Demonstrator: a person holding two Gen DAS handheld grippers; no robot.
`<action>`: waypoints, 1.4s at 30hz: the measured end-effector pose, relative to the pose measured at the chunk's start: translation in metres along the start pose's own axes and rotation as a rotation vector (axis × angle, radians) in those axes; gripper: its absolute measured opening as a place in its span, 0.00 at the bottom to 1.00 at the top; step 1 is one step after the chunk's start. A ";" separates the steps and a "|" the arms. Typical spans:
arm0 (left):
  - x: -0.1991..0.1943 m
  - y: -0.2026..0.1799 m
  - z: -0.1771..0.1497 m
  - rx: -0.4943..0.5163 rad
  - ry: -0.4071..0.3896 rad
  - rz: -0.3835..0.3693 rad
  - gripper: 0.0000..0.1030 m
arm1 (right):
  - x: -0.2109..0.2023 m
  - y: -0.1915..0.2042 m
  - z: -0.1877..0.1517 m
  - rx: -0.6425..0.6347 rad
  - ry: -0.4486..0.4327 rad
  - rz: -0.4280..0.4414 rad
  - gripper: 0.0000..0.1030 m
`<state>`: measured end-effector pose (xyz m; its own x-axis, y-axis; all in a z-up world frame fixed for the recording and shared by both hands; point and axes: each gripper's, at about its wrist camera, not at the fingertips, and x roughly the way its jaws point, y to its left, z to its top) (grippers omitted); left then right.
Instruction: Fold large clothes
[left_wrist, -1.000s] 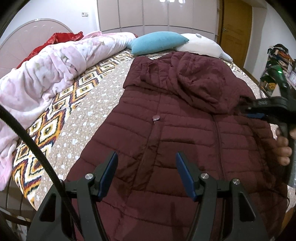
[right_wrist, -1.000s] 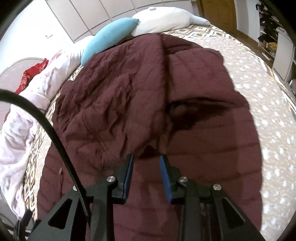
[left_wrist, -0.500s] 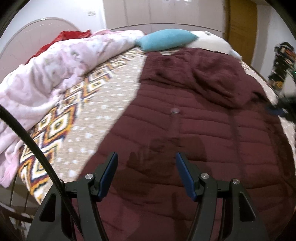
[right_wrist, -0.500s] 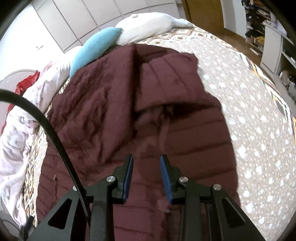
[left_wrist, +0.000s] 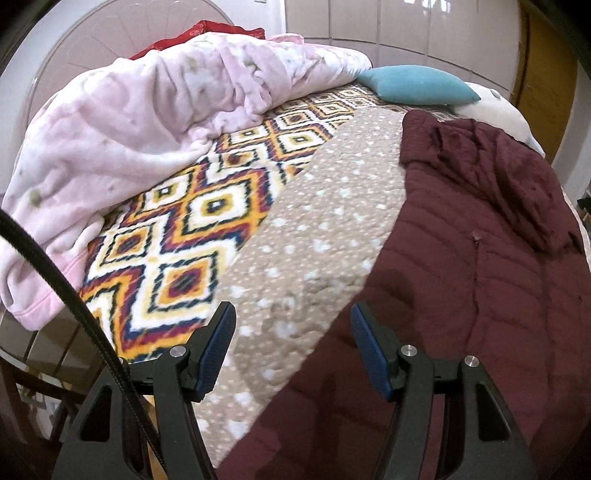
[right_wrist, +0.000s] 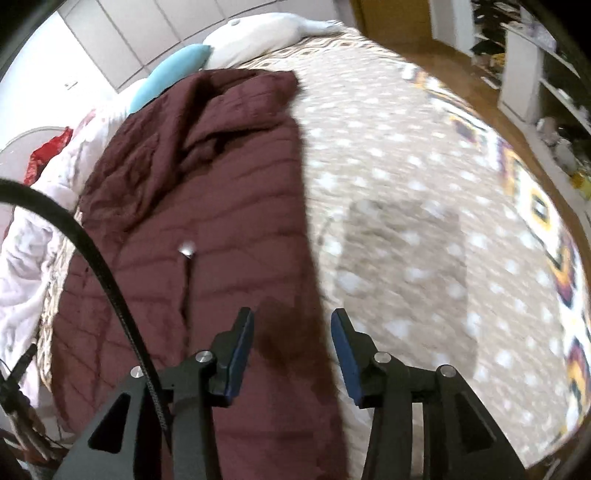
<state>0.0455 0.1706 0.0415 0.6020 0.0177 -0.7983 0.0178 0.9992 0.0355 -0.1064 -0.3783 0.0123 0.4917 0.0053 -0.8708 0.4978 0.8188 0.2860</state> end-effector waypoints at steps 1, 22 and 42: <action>0.004 0.004 -0.002 0.003 0.008 -0.010 0.62 | -0.006 -0.014 -0.013 0.035 0.000 0.005 0.46; 0.034 0.029 -0.056 0.050 0.236 -0.552 0.62 | -0.029 -0.059 -0.136 0.202 0.015 0.415 0.50; -0.014 0.034 -0.103 0.045 0.214 -0.463 0.36 | -0.060 -0.034 -0.196 0.088 0.035 0.335 0.50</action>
<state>-0.0442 0.2086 -0.0084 0.3463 -0.4148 -0.8415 0.2813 0.9016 -0.3287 -0.2928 -0.2936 -0.0230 0.6137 0.2862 -0.7358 0.3735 0.7159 0.5900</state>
